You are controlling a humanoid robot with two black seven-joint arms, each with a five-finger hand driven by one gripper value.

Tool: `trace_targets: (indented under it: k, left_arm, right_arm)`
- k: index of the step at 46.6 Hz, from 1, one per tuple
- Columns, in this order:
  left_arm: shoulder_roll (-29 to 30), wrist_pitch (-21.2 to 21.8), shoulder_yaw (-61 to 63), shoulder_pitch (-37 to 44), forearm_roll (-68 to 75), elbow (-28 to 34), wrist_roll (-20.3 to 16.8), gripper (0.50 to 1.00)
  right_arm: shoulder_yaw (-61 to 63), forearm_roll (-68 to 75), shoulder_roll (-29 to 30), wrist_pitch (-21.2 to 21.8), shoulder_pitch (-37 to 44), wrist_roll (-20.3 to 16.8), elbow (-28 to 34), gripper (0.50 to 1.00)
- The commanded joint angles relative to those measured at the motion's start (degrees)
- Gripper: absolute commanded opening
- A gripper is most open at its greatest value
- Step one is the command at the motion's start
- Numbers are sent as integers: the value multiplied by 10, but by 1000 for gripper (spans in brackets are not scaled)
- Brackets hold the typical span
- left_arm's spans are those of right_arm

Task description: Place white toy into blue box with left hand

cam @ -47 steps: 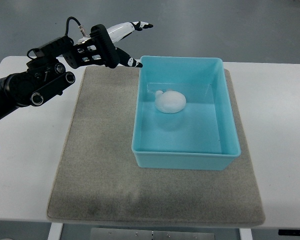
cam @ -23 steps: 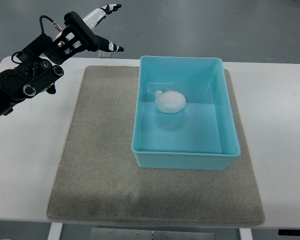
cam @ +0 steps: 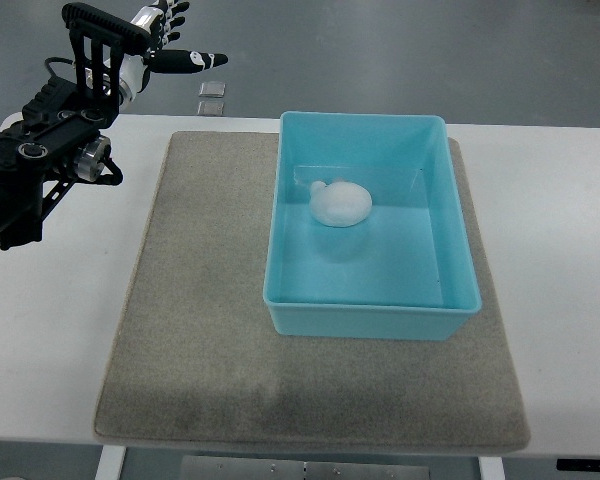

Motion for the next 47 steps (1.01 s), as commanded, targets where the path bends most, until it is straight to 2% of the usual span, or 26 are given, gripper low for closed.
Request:
trace_targets:
  k: [1,7,12,21,37,47]
  left_arm:
    - [1,-3,-2,0,-36,0,14,994]
    - [1,-22,-2,1,-78,8,27,994]
    - [2,-69,-5,5,-107,10,27,996]
    - [0,-135,-3,7,-253,42,27,996]
    - [-17,-157,-24,19,-323,46,25,999]
    - [-29,-207,-64,35,-322,54,15,999]
  right_arm:
    - [0,0,0,0,0,0,0,936]
    - [0,0,0,0,0,0,0,936]
    - [0,0,0,0,0,-1,0,936]
    - [0,0,0,0,0,-1,0,936]
    - [0,0,0,0,0,0,0,936]
    - [0,0,0,1,0,0,0,936]
